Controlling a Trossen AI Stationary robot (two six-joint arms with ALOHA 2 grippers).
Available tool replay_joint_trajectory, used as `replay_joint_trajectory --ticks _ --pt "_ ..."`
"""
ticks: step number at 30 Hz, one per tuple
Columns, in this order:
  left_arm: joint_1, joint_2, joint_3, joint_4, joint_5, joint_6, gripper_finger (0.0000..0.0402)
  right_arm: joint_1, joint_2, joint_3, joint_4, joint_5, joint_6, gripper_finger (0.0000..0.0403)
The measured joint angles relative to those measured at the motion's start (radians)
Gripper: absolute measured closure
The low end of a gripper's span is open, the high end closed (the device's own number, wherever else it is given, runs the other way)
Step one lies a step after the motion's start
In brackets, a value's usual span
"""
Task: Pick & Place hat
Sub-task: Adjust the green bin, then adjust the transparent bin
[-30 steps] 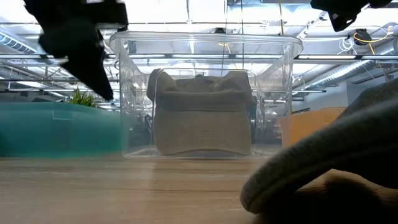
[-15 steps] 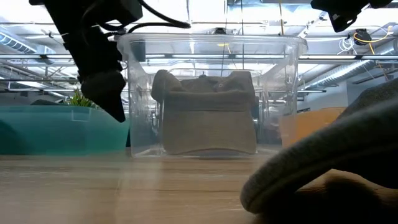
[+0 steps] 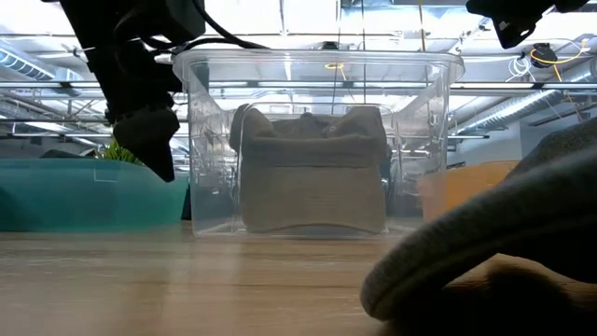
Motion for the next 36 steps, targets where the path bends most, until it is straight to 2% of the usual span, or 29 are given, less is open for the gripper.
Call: replay_joint_trajectory --ticks 8,14,17,20,24,28,31,33,36 --pt "0.001 -0.07 0.014 -0.13 -0.001 -0.024 0.019 0.0 0.0 0.0 0.0 0.0 -0.015 0.033" --pt "-0.024 -0.28 0.014 -0.199 0.048 -0.161 0.019 0.0 0.0 -0.013 0.018 -0.032 0.015 0.033" --pt "-0.077 -0.401 0.014 -0.162 -0.091 -0.297 0.019 0.0 0.0 -0.032 0.058 -0.06 -0.003 0.033" --pt "-0.146 -0.466 -0.012 0.025 -0.279 -0.284 0.019 0.0 0.0 -0.075 0.17 -0.063 -0.056 0.033" --pt "-0.229 -0.474 -0.092 0.455 -0.377 -0.08 0.019 0.0 0.0 -0.141 0.38 -0.176 -0.153 0.033" --pt "-0.278 -0.435 -0.175 0.897 -0.399 0.283 0.019 0.0 0.0 -0.194 0.553 -0.257 -0.246 0.033" --pt "-0.264 -0.428 -0.211 1.104 -0.395 0.519 0.019 -0.002 0.0 -0.237 0.632 -0.255 -0.246 0.033" --pt "-0.232 -0.43 -0.226 1.175 -0.371 0.575 0.019 -0.012 0.0 -0.263 0.661 -0.235 -0.25 0.033" --pt "-0.166 -0.43 -0.267 1.194 -0.279 0.573 0.019 -0.028 0.0 -0.295 0.673 -0.128 -0.258 0.033"
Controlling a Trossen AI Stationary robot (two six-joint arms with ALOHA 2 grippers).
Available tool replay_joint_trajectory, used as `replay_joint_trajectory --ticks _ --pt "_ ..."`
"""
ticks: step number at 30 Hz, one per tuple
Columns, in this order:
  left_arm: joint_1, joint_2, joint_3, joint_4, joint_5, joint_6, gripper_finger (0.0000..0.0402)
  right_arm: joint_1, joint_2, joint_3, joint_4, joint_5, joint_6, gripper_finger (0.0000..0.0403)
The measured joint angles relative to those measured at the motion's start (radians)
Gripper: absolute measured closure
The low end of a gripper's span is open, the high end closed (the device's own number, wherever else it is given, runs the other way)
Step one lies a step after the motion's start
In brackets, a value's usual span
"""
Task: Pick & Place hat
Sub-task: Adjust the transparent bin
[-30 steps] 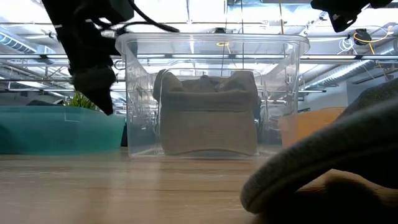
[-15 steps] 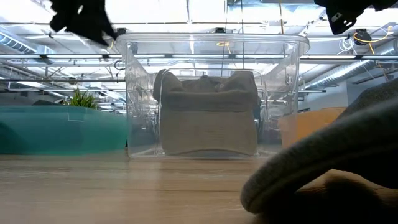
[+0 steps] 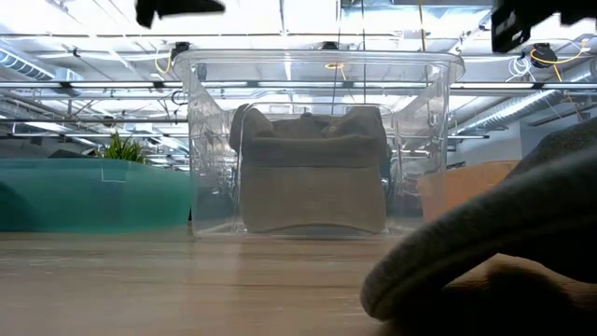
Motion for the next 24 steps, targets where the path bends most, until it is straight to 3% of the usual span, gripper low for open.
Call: replay_joint_trajectory --ticks 5,10,12,17,24 --pt "0.104 -0.002 -0.118 0.033 0.208 -0.058 0.019 -0.013 0.0 -0.016 -0.03 0.188 0.01 0.033" --pt "0.127 -0.014 -0.211 0.413 0.402 0.059 0.019 -0.029 0.0 -0.016 -0.059 0.188 0.01 0.033" --pt "0.126 -0.013 -0.236 0.477 0.49 0.126 0.019 -0.04 0.0 -0.016 -0.066 0.187 0.014 0.033" --pt "0.131 -0.012 -0.265 0.473 0.494 0.143 0.019 -0.097 0.0 -0.016 -0.084 0.187 -0.008 0.033" --pt "0.186 -0.038 -0.263 0.494 0.494 0.233 0.019 -0.285 0.0 0.002 -0.045 0.139 -0.109 0.033"
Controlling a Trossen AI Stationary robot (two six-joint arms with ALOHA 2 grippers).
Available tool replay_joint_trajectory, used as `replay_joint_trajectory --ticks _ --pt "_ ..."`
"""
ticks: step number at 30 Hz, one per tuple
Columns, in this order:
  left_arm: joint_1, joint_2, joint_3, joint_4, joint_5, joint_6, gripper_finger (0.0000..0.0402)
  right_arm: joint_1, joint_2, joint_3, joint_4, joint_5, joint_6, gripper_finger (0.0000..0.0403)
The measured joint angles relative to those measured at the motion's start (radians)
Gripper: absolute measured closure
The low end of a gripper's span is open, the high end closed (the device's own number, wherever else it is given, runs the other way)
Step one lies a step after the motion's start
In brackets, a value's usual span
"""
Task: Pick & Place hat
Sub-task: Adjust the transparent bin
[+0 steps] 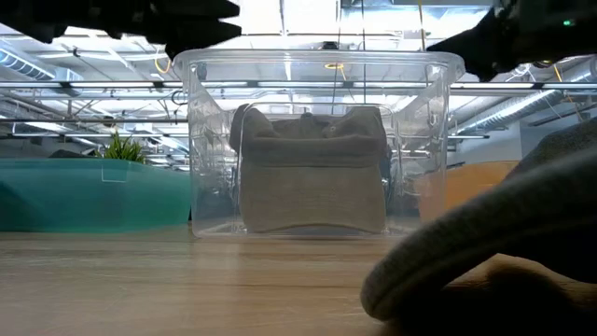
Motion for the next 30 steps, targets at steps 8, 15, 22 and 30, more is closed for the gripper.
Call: replay_joint_trajectory --ticks 8,15,22,30 --pt "0.122 -0.171 0.003 -0.021 0.146 0.048 0.019 -0.077 0.005 0.231 -0.396 -0.166 0.072 0.033" --pt "0.257 -0.316 0.061 -0.217 0.282 0.033 0.019 -0.027 0.113 0.577 -0.846 -0.165 0.148 0.033" --pt "0.294 -0.318 0.088 -0.306 0.282 0.041 0.019 -0.001 0.355 0.864 -1.241 -0.291 0.337 0.033" --pt "0.248 -0.316 0.088 -0.301 0.281 -0.001 0.019 0.043 0.531 0.936 -1.466 -0.529 0.533 0.033"
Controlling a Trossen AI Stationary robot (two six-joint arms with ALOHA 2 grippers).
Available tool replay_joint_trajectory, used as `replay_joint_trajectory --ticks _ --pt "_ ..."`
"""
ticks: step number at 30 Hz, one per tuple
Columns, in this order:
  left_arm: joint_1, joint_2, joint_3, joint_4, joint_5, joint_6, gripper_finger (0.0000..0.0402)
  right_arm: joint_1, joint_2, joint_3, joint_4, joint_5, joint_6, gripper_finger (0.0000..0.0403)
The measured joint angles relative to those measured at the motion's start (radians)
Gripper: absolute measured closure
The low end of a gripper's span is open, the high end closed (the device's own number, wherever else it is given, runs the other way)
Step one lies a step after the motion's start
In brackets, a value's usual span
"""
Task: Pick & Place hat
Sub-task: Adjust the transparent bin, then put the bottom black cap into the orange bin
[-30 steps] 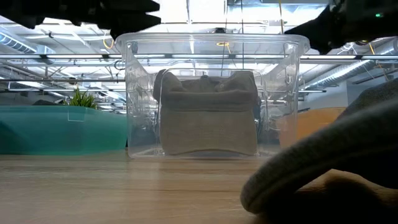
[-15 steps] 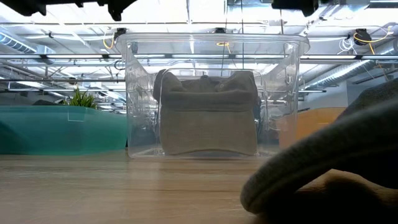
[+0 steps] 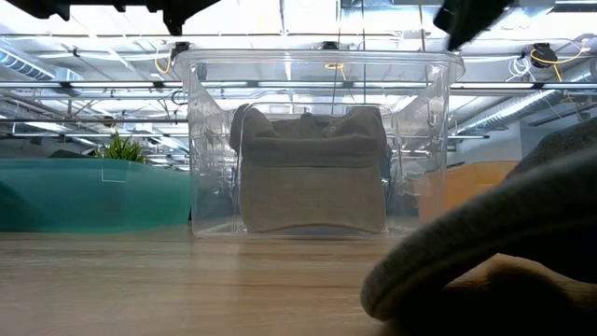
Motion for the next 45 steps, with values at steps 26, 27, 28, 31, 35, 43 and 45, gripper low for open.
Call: replay_joint_trajectory --ticks 26,27,28,31,35,43,45 --pt "-0.271 0.0 0.0 -0.106 -0.236 -0.093 0.019 -0.014 0.007 -0.153 0.182 0.129 0.093 0.033" --pt "-0.282 0.0 0.0 -0.112 -0.252 -0.104 0.019 -0.011 0.001 -0.153 0.166 0.127 0.122 0.033" --pt "-0.292 0.0 0.0 -0.118 -0.269 -0.108 0.019 -0.002 -0.007 -0.154 0.152 0.121 0.152 0.033" --pt "-0.322 0.007 0.0 -0.125 -0.315 -0.109 0.019 0.05 -0.038 -0.153 0.161 0.085 0.22 0.033" --pt "-0.353 0.019 0.0 -0.109 -0.364 -0.099 0.019 0.145 -0.048 -0.139 0.202 0.087 0.295 0.033" --pt "-0.373 0.027 0.0 -0.07 -0.377 -0.096 0.019 0.27 0.122 0.03 0.163 0.099 0.392 0.033" --pt "-0.378 0.027 0.0 -0.072 -0.377 -0.101 0.019 0.271 0.188 0.091 0.115 0.064 0.424 0.033"
